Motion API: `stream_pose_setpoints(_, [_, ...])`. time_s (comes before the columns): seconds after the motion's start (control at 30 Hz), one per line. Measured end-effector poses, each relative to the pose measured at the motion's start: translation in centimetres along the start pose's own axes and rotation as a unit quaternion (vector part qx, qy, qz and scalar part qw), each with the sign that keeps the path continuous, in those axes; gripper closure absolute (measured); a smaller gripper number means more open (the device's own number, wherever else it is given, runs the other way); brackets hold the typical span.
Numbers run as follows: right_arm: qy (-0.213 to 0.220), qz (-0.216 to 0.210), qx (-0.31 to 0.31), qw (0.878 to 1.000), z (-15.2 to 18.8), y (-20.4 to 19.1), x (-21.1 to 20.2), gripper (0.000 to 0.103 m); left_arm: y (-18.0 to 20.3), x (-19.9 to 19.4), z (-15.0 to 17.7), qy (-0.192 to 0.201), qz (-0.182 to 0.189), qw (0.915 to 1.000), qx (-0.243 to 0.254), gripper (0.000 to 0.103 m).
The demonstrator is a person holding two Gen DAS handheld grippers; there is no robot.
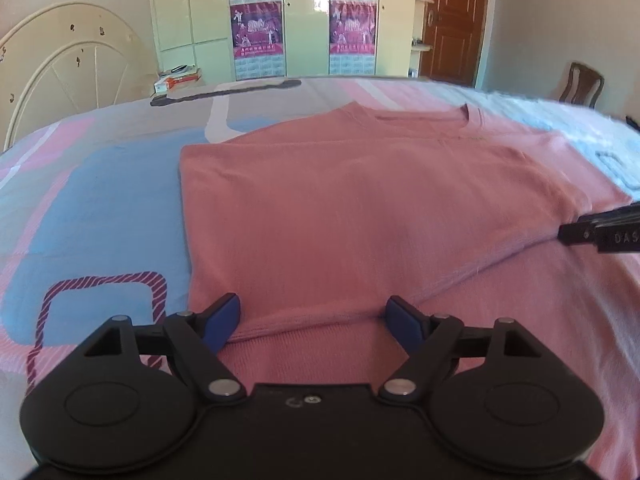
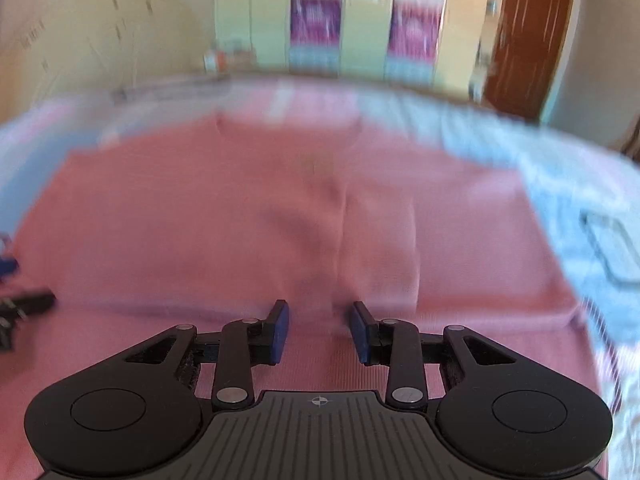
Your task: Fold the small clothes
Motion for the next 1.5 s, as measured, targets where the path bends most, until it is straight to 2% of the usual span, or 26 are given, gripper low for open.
stream_pose_setpoints(0.07, [0.011,-0.005,-0.007,1.000,0.0,-0.4,-1.3,0.069,0.1,-0.7,0.2,-0.001,-0.004,1.0000,0.009,0.024])
stream_pose_setpoints(0.2, [0.042,-0.017,-0.009,0.999,1.4,0.1,-5.0,0.069,-0.7,-3.1,2.1,-0.012,0.003,0.9999,-0.004,0.022])
stream_pose_setpoints(0.4, [0.043,-0.039,0.077,0.995,6.9,6.2,-10.7,0.069,-2.1,-8.5,7.7,-0.025,-0.008,0.9993,-0.027,0.024])
stream_pose_setpoints(0.5, [0.034,-0.034,0.114,0.992,10.5,9.5,-13.9,0.069,-2.5,-11.2,10.3,-0.030,-0.005,0.9981,-0.053,0.025])
stream_pose_setpoints(0.67, [0.022,-0.042,0.183,0.982,16.2,14.1,-18.4,0.069,-2.2,-14.3,13.3,-0.034,-0.009,0.9970,-0.069,0.026])
stream_pose_setpoints(0.8, [0.023,-0.067,0.227,0.971,19.1,16.0,-20.8,0.069,-1.6,-16.4,14.9,-0.042,0.003,0.9931,-0.109,0.029])
stream_pose_setpoints(0.93, [0.025,-0.103,0.240,0.965,20.9,16.2,-22.4,0.069,-0.9,-18.3,16.6,-0.048,0.036,0.9866,-0.152,0.029])
stream_pose_setpoints(1.07, [0.021,-0.149,0.255,0.955,21.9,15.8,-23.1,0.069,-0.7,-19.5,17.9,-0.050,0.104,0.9697,-0.215,0.030])
stream_pose_setpoints(1.17, [0.018,-0.192,0.279,0.941,22.6,15.9,-23.2,0.069,-1.5,-19.3,18.4,-0.048,0.143,0.9504,-0.272,0.030])
stream_pose_setpoints(1.2, [0.020,-0.206,0.293,0.933,22.6,16.1,-23.1,0.069,-2.1,-19.0,18.5,-0.048,0.160,0.9392,-0.300,0.031])
stream_pose_setpoints(1.27, [0.024,-0.232,0.317,0.919,22.5,16.6,-22.5,0.069,-3.1,-18.1,18.5,-0.051,0.200,0.9122,-0.354,0.040])
stream_pose_setpoints(1.3, [0.025,-0.246,0.330,0.911,22.5,16.8,-22.3,0.069,-3.4,-17.5,18.6,-0.057,0.216,0.8991,-0.376,0.056])
stream_pose_setpoints(1.33, [0.025,-0.259,0.343,0.903,22.5,17.0,-21.9,0.069,-3.4,-16.9,18.7,-0.067,0.232,0.8891,-0.389,0.060])
stream_pose_setpoints(1.37, [0.025,-0.275,0.354,0.894,22.4,17.3,-21.4,0.069,-3.2,-16.4,18.6,-0.073,0.246,0.8834,-0.392,0.060])
stream_pose_setpoints(1.43, [0.026,-0.294,0.366,0.883,22.3,17.6,-21.2,0.069,-2.5,-16.2,18.4,-0.066,0.249,0.8868,-0.383,0.060])
stream_pose_setpoints(1.47, [0.026,-0.297,0.365,0.882,22.4,17.7,-21.2,0.070,-2.2,-16.3,18.3,-0.064,0.251,0.8888,-0.378,0.061])
stream_pose_setpoints(1.5, [0.026,-0.298,0.361,0.883,22.4,17.7,-21.2,0.070,-1.9,-16.4,18.4,-0.061,0.248,0.8922,-0.373,0.067])
Point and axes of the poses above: each gripper's, at about its wrist camera, not at the fingertips, and x roughly the way its jaws point, y to its right, z to its underside, the point moved 6 cm from there along x, roughly the way its jaws point, and after that the axes turned 8 degrees about -z, right-handed, at the moved point
